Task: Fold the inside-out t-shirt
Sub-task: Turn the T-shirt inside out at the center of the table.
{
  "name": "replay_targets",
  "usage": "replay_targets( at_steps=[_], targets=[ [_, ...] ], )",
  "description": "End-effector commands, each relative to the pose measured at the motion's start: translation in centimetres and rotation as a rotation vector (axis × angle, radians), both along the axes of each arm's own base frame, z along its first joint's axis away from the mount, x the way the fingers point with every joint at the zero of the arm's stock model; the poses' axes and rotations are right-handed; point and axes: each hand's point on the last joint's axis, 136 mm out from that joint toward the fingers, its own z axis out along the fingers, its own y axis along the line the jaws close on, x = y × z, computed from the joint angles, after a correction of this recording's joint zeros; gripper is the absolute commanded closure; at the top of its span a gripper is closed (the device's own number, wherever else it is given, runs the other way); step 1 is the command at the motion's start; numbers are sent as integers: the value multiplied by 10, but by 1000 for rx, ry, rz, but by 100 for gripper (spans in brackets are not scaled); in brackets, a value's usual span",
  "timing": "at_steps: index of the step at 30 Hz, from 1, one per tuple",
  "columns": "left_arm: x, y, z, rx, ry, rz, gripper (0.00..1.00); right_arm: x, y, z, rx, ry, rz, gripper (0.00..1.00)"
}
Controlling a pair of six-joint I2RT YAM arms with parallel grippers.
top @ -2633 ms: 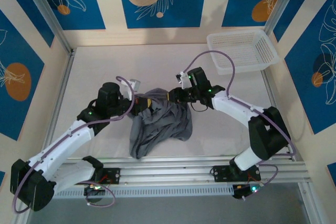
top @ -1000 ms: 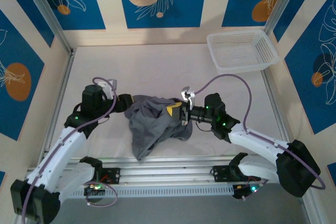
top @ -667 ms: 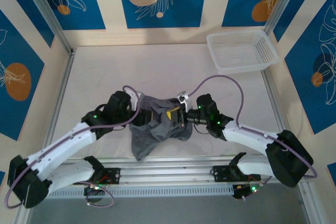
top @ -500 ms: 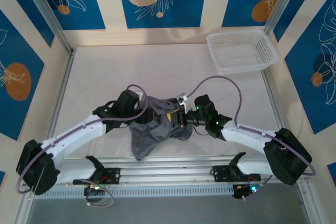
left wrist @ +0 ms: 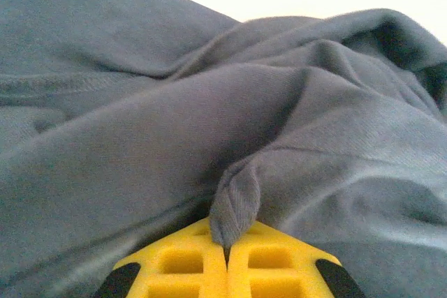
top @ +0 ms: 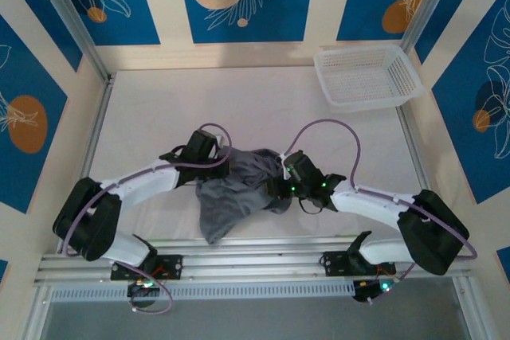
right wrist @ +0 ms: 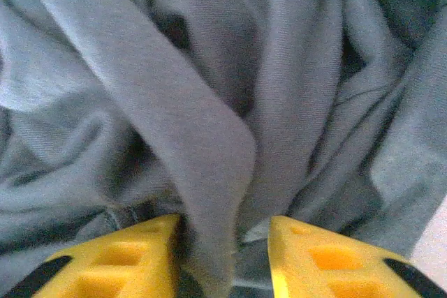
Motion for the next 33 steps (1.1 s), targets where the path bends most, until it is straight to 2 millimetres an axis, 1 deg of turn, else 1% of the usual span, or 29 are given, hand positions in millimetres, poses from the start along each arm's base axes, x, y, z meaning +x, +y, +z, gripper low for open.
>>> replay_targets(
  at_steps=[1, 2, 3, 5, 6, 7, 9, 11, 12, 15, 16, 17, 19, 20, 21, 23, 26, 28, 29, 30, 31, 33],
  targets=[
    [-7, -10, 32, -111, -54, -47, 100, -2, 31, 58, 13, -241, 186, 48],
    [-9, -10, 37, -122, -63, -50, 100, -4, 42, 70, 28, -296, 244, 41],
    [-10, -9, 44, -134, -74, -53, 100, -4, 50, 80, 38, -346, 292, 32],
    [-12, -7, 54, -144, -101, -51, 100, 6, 57, 90, 10, -416, 319, 19],
    [-12, -6, 59, -145, -118, -50, 100, 16, 57, 90, -38, -442, 315, 16],
    [-12, -4, 62, -144, -130, -49, 100, 25, 57, 89, -80, -459, 318, 15],
    [-13, -3, 68, -145, -149, -53, 100, 40, 58, 79, -142, -454, 340, 14],
    [-15, -6, 74, -163, -155, -68, 100, 47, 65, 66, -160, -419, 380, 14],
    [-16, -8, 77, -179, -157, -77, 100, 48, 69, 57, -158, -394, 398, 14],
    [-18, -12, 89, -219, -182, -98, 100, 44, 82, 37, -112, -297, 459, 15],
    [-18, -12, 93, -225, -192, -98, 100, 44, 85, 32, -111, -275, 460, 17],
    [-19, -11, 97, -231, -204, -97, 100, 42, 87, 27, -107, -247, 470, 23],
    [-17, -7, 106, -244, -227, -82, 100, 41, 89, 23, -109, -209, 466, 40],
    [-16, -4, 110, -260, -235, -67, 100, 40, 89, 25, -101, -195, 463, 56],
    [-14, 0, 115, -289, -239, -50, 100, 36, 91, 32, -76, -188, 468, 73],
    [-6, 13, 114, -343, -226, 8, 100, 27, 94, 51, 19, -193, 487, 100],
    [8, 33, 102, -416, -185, 84, 100, 3, 98, 94, 273, -224, 532, 100],
    [11, 34, 91, -427, -169, 77, 100, -6, 92, 127, 462, -253, 521, 100],
    [11, 32, 87, -433, -163, 66, 100, -7, 89, 138, 531, -269, 508, 100],
    [10, 28, 83, -450, -158, 52, 97, -8, 85, 149, 603, -277, 494, 100],
    [9, 26, 79, -465, -153, 44, 89, -9, 82, 156, 651, -281, 491, 100],
    [7, 25, 74, -472, -153, 35, 71, -9, 78, 162, 678, -293, 483, 100]
  ],
)
